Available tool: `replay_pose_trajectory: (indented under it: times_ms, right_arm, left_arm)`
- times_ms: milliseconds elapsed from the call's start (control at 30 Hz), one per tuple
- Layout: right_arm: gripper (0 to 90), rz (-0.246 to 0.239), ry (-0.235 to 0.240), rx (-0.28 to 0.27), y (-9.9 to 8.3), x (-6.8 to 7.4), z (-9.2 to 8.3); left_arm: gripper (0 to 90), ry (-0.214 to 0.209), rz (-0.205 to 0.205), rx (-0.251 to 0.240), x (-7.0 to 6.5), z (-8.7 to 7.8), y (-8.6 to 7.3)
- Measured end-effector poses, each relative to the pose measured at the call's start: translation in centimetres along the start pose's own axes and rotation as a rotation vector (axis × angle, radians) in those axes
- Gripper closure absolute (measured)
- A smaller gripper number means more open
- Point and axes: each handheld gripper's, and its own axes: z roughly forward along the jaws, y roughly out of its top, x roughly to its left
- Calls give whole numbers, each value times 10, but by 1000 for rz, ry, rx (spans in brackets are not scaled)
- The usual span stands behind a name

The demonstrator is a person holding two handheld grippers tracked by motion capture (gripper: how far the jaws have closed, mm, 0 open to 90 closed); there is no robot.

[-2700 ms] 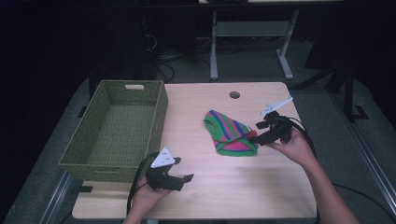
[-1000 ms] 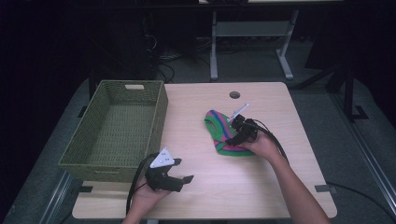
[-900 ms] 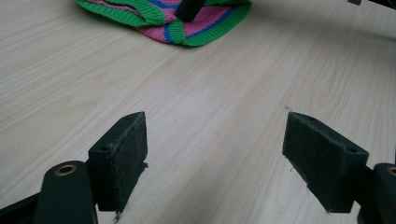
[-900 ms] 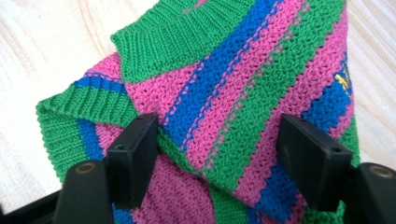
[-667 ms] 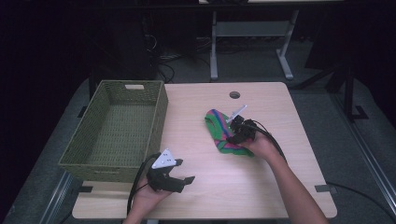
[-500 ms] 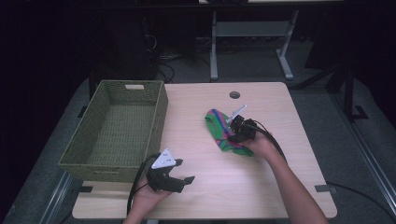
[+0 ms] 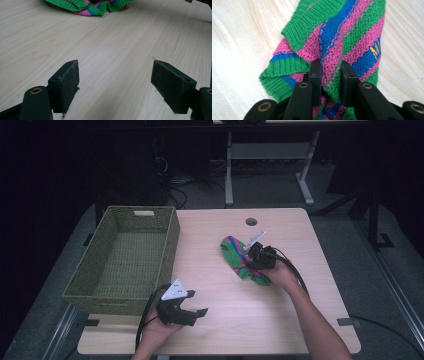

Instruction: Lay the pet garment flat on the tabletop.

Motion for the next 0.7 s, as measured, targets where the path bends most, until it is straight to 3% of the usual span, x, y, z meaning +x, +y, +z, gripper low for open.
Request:
replay_pose_trajectory:
  times_ms: [367, 700]
  right_arm:
    - [755, 1, 4, -99, 2, -5, -36]
    - [754, -1, 19, -157, -2, -4, -61]
  left_arm:
    - [222, -3, 5, 1, -1, 1, 1]
    - [223, -4, 1, 4, -1, 2, 0]
